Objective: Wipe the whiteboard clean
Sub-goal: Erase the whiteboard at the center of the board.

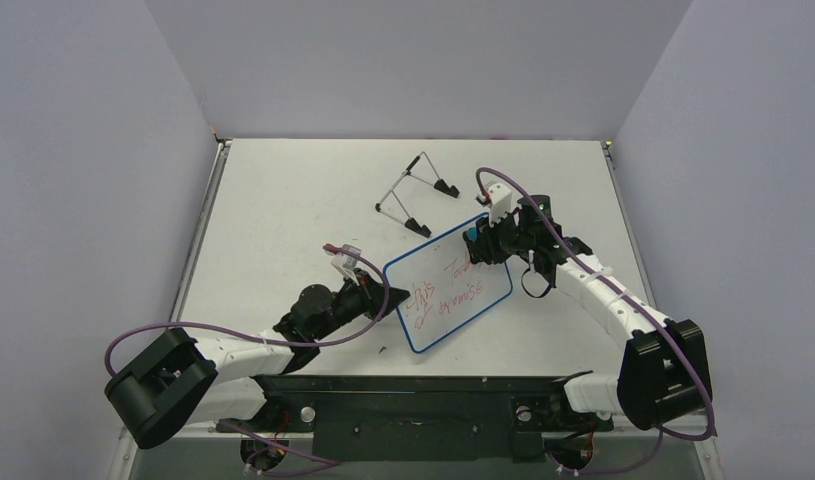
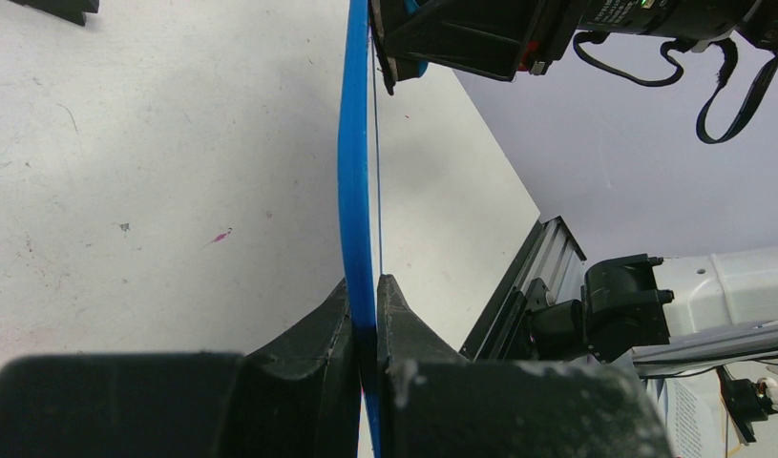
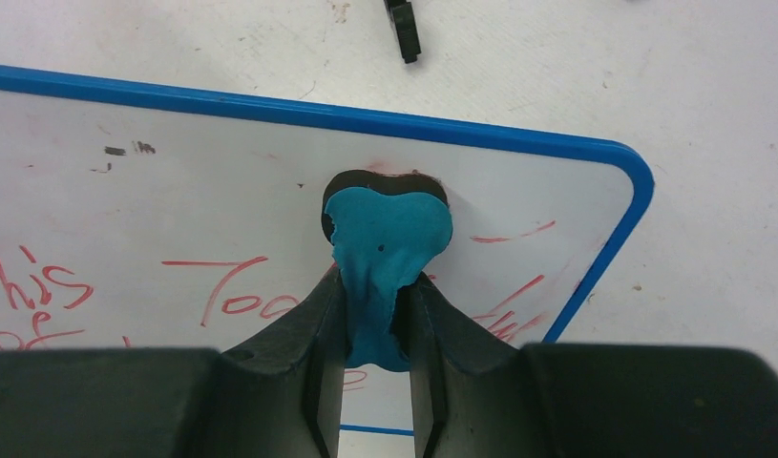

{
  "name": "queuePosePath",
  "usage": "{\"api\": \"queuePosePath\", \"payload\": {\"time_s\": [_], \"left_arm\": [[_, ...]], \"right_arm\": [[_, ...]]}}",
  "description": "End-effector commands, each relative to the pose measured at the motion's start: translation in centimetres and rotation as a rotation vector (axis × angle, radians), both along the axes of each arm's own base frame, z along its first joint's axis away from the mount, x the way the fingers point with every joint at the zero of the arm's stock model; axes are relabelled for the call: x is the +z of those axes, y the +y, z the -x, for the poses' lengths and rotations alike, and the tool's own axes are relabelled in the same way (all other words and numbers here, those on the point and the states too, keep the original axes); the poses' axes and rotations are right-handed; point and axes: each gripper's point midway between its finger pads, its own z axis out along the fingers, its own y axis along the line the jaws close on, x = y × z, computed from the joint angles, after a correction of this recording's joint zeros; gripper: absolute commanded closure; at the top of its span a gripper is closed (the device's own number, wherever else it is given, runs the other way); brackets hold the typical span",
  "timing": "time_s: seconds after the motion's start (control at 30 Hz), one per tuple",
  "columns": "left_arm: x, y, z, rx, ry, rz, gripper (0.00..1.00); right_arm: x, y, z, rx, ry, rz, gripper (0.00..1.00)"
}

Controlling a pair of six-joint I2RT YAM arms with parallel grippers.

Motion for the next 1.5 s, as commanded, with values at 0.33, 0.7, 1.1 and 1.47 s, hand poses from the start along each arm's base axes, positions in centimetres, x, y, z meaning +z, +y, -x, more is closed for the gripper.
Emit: {"api": "queuePosePath", "payload": {"time_s": [0.33,0.7,1.1,1.47], "left_arm": [[4.8,-1.0,0.6,-0.061,-0.145,0.112,1.0],[4.9,-1.0,0.6,-0.063,-0.151,0.108,1.0],[4.6,-0.9,0.7,-0.061,-0.15,0.109,1.0],[4.8,-0.8,0.7,-0.054,-0.144,0.124,1.0]], "right_arm": [[2.3,-2.3,-3.4,-0.167,-0.096,0.003,1.0],[2.7,1.8,0.4,0.121,-0.083,-0.047,1.0],[2.8,0.5,0.3,0.137,-0.075,-0.02,1.0],[5.5,-6.0,-3.4,-0.206,-0.16,-0.024,1.0]]}}
